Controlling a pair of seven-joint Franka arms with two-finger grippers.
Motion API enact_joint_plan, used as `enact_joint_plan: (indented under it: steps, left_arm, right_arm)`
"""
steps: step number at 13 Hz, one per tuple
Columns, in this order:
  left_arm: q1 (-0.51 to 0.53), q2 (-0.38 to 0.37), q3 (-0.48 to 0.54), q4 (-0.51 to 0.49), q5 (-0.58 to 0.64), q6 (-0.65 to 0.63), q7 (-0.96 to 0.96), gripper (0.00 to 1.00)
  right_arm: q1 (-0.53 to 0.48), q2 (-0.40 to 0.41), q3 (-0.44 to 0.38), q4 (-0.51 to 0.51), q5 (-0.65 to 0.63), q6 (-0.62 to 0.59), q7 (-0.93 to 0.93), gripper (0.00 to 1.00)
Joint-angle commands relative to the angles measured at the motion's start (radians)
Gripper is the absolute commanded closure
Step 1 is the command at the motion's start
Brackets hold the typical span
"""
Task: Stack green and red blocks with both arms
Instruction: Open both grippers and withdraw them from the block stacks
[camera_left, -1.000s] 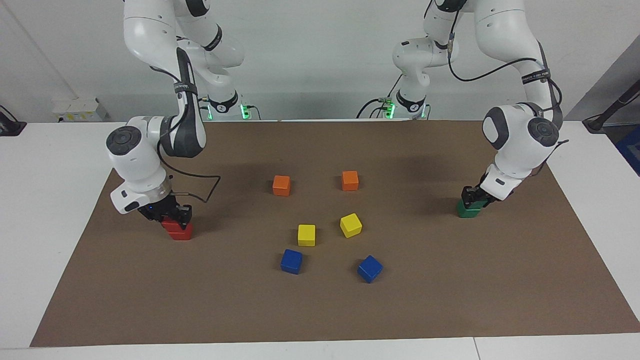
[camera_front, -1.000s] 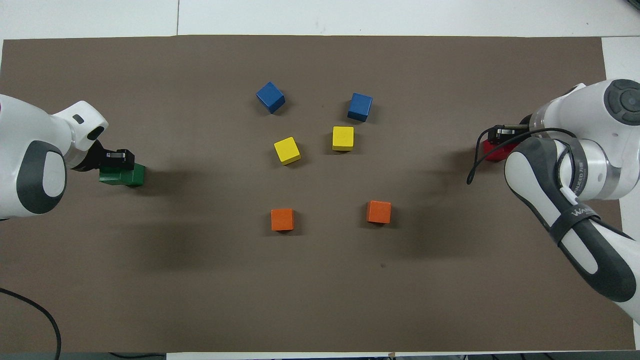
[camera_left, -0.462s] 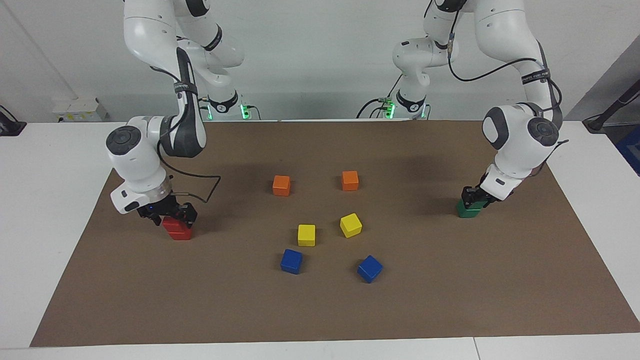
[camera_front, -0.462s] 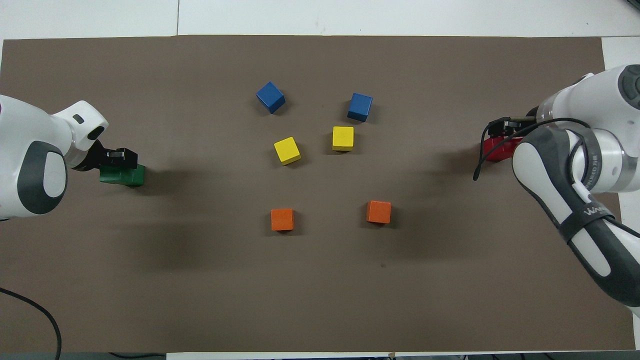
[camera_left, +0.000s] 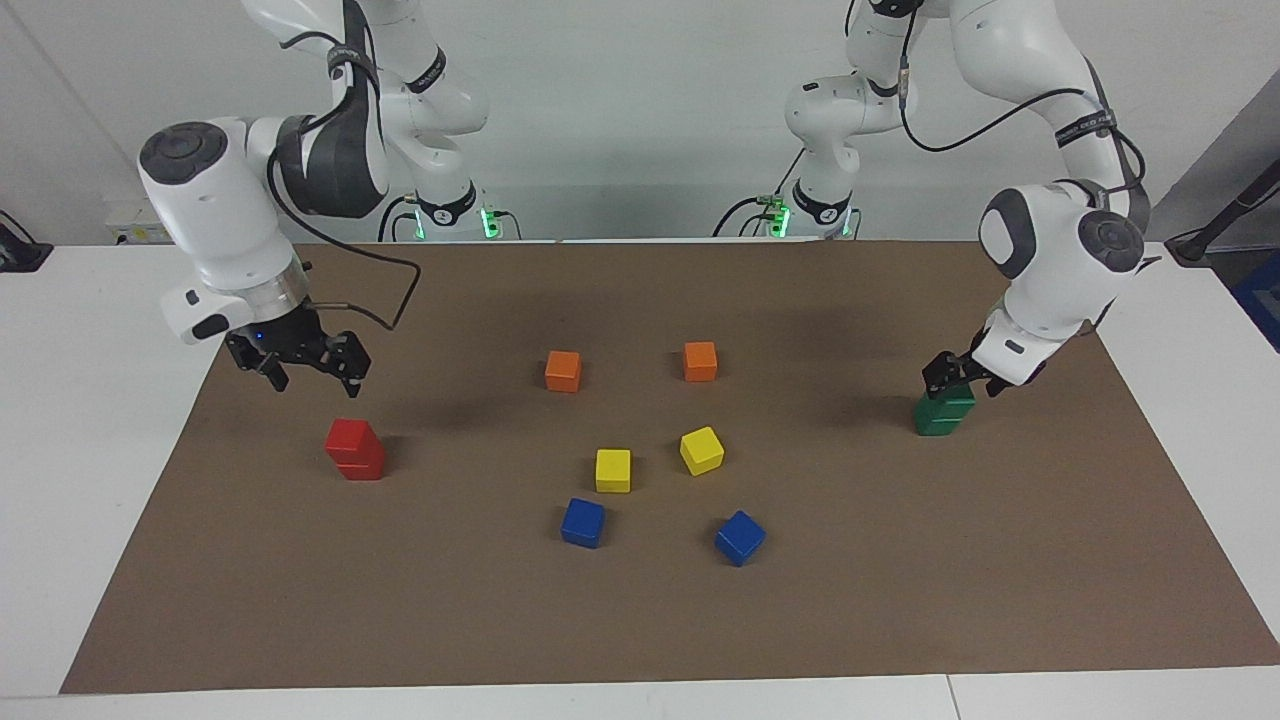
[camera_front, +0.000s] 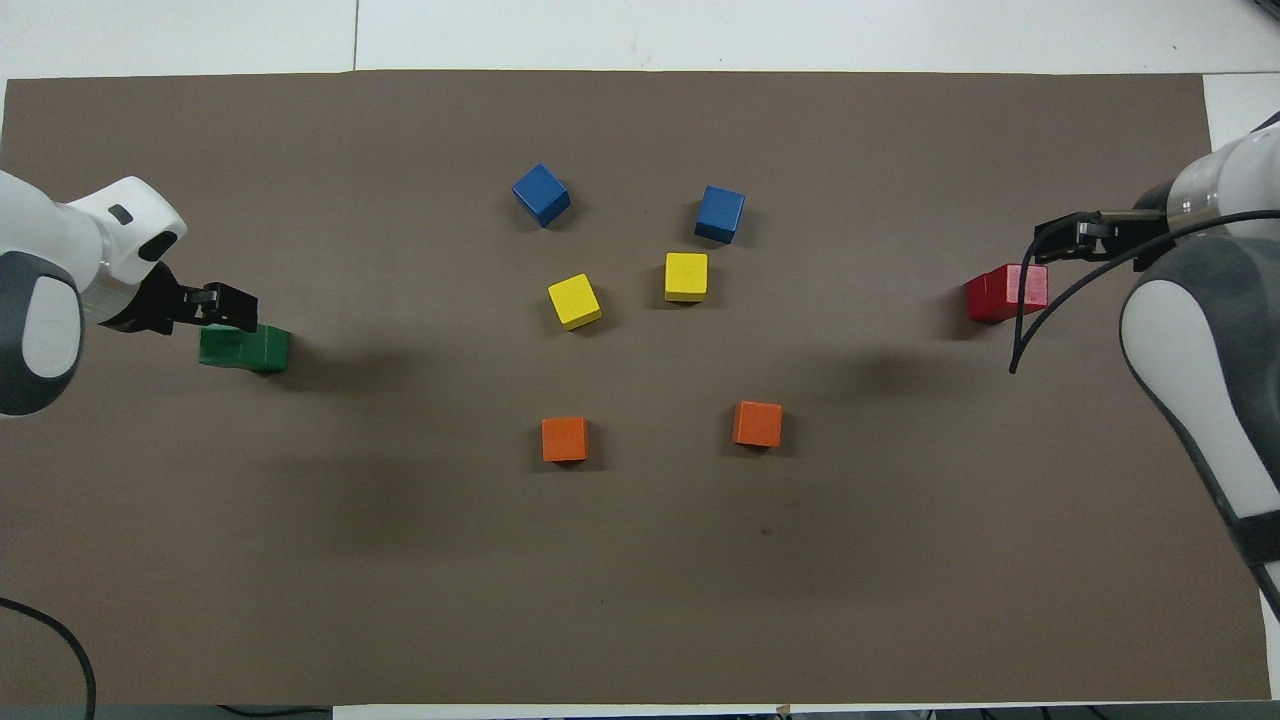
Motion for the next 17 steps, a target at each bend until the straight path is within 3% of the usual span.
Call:
enact_joint_plan:
  steps: [1,4,8,10,13,17]
  left_arm:
    - [0.003,-0.121,0.000,0.008,-0.013,-0.121,0.017,0.00]
    - [0.001,-0.218,0.000,0.007,-0.013,-0.198,0.017,0.00]
    - [-0.002,-0.218,-0.027,0.011,-0.010,-0.207,0.011,0.00]
    - [-0.029,-0.206,-0.024,0.049,-0.006,-0.241,0.013,0.00]
    - [-0.045,-0.197,-0.018,0.063,-0.006,-0.251,0.013,0.00]
    - [-0.114,-0.174,0.040,0.119,-0.011,-0.274,0.013,0.00]
  right_arm:
    - [-0.006,-0.052,0.014,0.048,0.014,-0.128,-0.016,0.00]
    - [-0.004,-0.055,0.015,0.149,0.014,-0.315,-0.016,0.00]
    - [-0.018,-0.055,0.033,0.231,0.026,-0.460,-0.017,0.00]
    - [-0.058,-0.059,0.069,0.234,0.043,-0.475,-0.016,0.00]
    - [-0.038,-0.059,0.067,0.248,0.037,-0.474,-0.014,0.00]
    - [0.066,-0.055,-0.051,0.246,0.036,-0.448,-0.016,0.00]
